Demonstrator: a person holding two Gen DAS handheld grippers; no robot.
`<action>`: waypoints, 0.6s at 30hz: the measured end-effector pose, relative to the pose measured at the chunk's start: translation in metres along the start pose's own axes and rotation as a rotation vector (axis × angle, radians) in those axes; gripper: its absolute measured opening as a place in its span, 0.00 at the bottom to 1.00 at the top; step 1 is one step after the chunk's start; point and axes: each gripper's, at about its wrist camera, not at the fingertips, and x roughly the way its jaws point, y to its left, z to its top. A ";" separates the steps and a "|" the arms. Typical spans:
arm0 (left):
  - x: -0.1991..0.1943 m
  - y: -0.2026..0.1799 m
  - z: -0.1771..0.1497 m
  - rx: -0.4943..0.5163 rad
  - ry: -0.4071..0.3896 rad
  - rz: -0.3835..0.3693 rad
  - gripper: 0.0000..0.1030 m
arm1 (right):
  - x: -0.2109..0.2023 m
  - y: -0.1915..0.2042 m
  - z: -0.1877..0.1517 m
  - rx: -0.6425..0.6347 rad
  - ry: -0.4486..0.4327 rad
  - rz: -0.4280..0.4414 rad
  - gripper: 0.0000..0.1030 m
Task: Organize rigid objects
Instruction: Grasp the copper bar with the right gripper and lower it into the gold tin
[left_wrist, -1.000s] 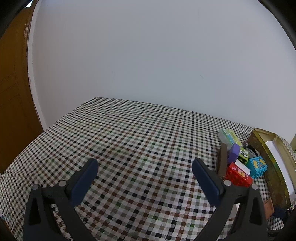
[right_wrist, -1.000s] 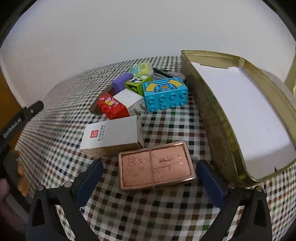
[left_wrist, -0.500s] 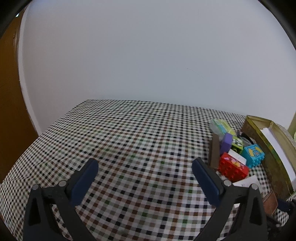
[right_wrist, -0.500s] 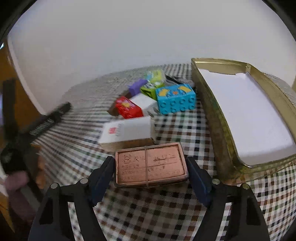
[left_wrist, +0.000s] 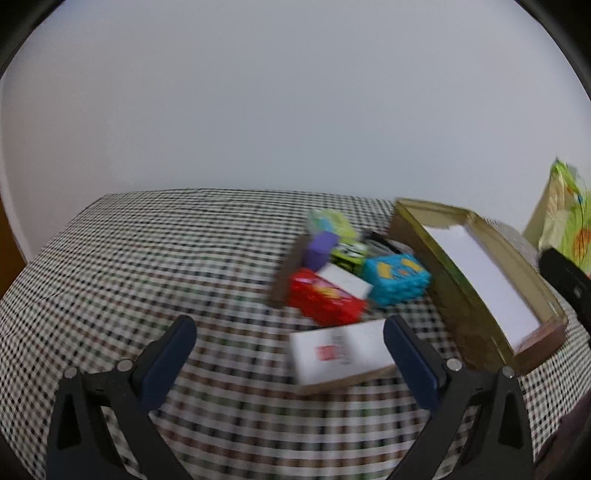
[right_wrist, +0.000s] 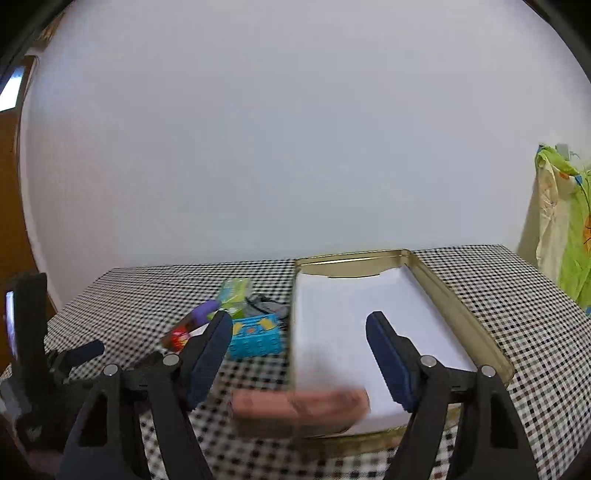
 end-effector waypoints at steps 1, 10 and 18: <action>0.003 -0.007 0.000 0.019 0.011 0.012 1.00 | 0.005 -0.002 0.000 0.005 0.011 0.005 0.64; 0.027 -0.020 0.000 0.007 0.139 0.013 1.00 | 0.003 -0.049 -0.010 0.167 0.020 -0.019 0.63; 0.037 -0.021 -0.004 -0.023 0.184 -0.023 0.99 | -0.016 -0.092 -0.011 0.226 0.012 -0.067 0.63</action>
